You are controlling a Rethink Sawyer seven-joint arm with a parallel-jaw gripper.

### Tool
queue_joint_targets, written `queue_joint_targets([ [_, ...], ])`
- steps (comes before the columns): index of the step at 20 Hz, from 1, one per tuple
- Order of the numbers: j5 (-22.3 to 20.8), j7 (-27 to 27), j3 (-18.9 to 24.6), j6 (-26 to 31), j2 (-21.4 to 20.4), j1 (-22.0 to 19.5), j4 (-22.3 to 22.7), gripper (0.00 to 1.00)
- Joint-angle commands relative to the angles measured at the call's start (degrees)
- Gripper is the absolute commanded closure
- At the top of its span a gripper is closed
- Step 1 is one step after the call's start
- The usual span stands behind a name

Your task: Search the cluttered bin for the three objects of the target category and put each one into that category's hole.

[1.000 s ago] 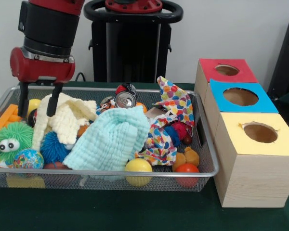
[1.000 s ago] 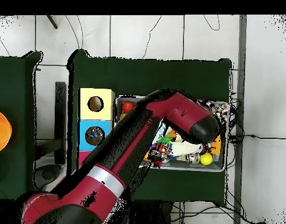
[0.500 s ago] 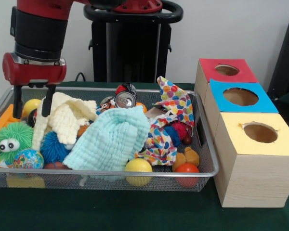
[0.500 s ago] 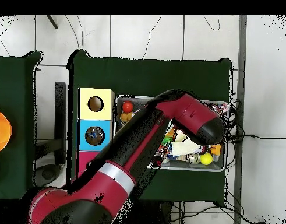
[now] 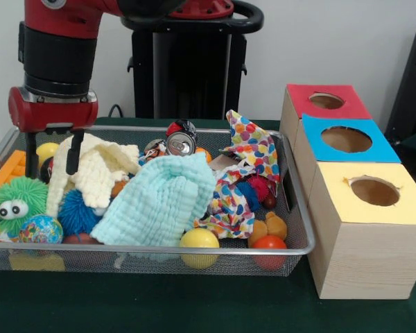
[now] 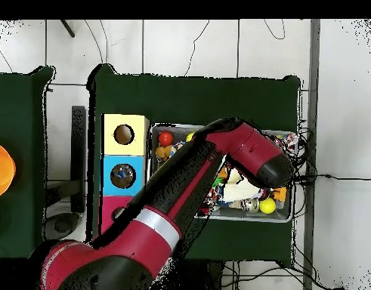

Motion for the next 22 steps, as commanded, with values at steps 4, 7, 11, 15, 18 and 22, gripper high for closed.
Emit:
queue_joint_targets([
  [4, 4.6, -13.0, 11.2, 4.3, 1.1, -1.2, -2.9, 0.0],
  [7, 4.4, -15.7, 11.3, 6.2, 0.3, -1.6, -2.5, 0.0],
  [11, 3.7, -17.4, 11.2, 9.0, 0.9, -1.6, -2.8, 0.0],
  [15, 2.5, -16.1, 10.4, 9.7, 2.2, -1.7, -4.0, 0.0],
  [18, 1.5, -15.0, 10.9, 6.3, 2.3, -2.3, -4.3, 0.0],
  [22, 1.0, -14.1, 11.2, 4.6, 2.8, -2.6, -5.2, 0.0],
])
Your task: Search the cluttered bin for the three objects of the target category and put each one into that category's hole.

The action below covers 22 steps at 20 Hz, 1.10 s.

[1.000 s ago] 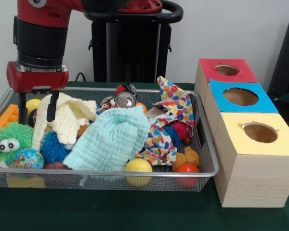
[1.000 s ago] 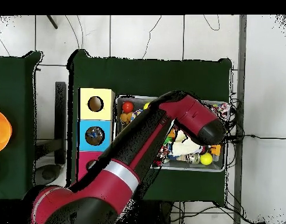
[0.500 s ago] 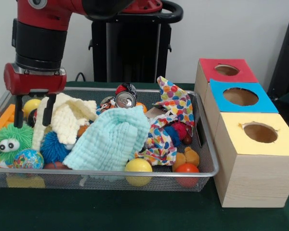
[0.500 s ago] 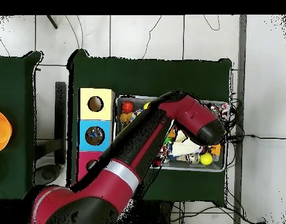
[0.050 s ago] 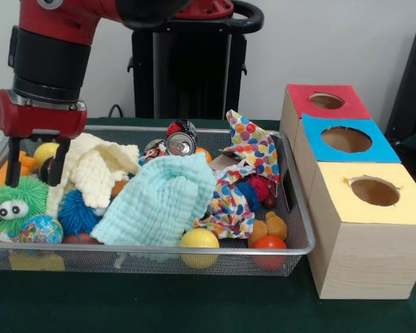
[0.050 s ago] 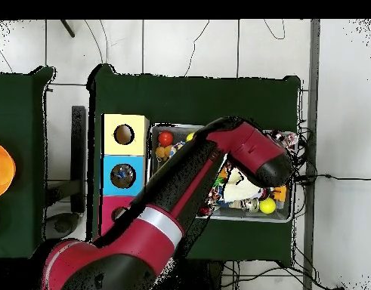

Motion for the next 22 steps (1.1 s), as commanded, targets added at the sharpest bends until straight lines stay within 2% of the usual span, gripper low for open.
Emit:
queue_joint_targets([
  [1, 0.6, -12.4, 10.5, -2.6, 2.9, -2.1, -4.6, 0.0],
  [6, -0.7, -8.6, 10.1, -6.6, 5.0, -2.3, -6.3, 0.0],
  [17, -5.0, -2.4, 5.3, -7.2, 12.1, -1.3, -9.8, 0.0],
  [22, -8.5, 4.1, -0.3, -8.7, 17.8, -0.1, -11.1, 0.0],
])
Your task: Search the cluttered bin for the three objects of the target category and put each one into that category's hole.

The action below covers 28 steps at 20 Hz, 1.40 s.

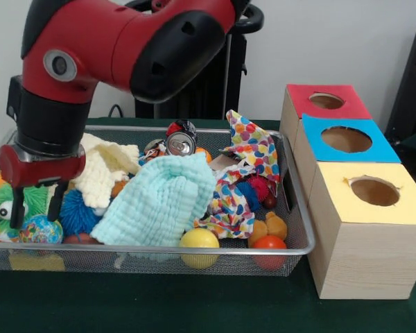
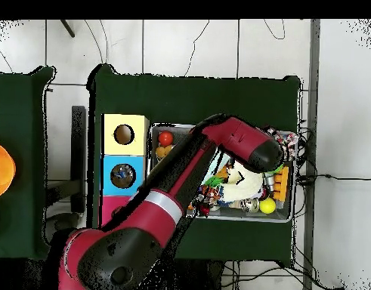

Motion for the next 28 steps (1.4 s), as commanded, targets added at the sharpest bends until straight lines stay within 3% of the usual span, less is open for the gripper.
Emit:
queue_joint_targets([
  [1, -3.2, 5.0, -0.1, -8.1, 9.0, 0.7, -4.6, 0.0],
  [15, -3.0, 9.0, -5.2, -12.0, 13.5, 0.6, -6.1, 0.0],
  [28, -2.7, 12.6, -7.9, -19.6, 17.1, 0.1, -7.8, 0.0],
])
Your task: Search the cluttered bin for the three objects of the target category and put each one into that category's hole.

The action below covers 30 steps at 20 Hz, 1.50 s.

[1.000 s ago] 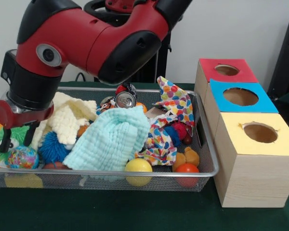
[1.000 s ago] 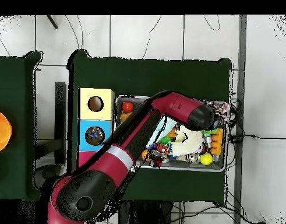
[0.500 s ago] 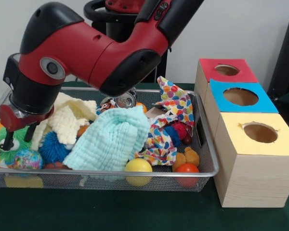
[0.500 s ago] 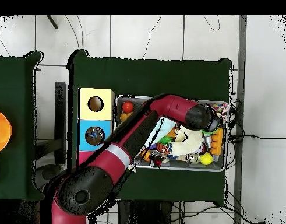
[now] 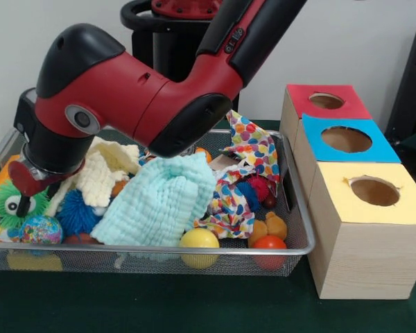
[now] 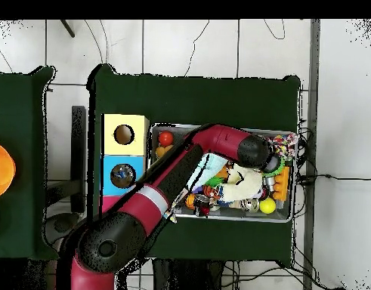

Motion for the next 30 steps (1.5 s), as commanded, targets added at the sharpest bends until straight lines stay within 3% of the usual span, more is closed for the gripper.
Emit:
queue_joint_targets([
  [1, 1.4, 12.8, 1.5, -9.9, 4.3, -1.1, -4.9, 0.0],
  [5, 1.0, 13.3, -0.7, -11.3, 5.8, -1.1, -5.3, 0.0],
  [6, 1.4, 13.2, -1.6, -11.8, 6.3, -1.2, -5.5, 1.0],
  [20, 4.1, 12.5, -2.8, -10.9, 6.3, -1.2, -4.9, 1.0],
  [22, 5.8, 11.2, -1.1, -11.5, 3.9, -1.2, -4.8, 1.0],
  [26, 9.2, 12.3, 1.6, -19.2, -2.6, -1.0, -5.0, 1.0],
  [30, 11.9, 10.7, 1.1, -21.0, -6.6, 1.0, -1.3, 1.0],
])
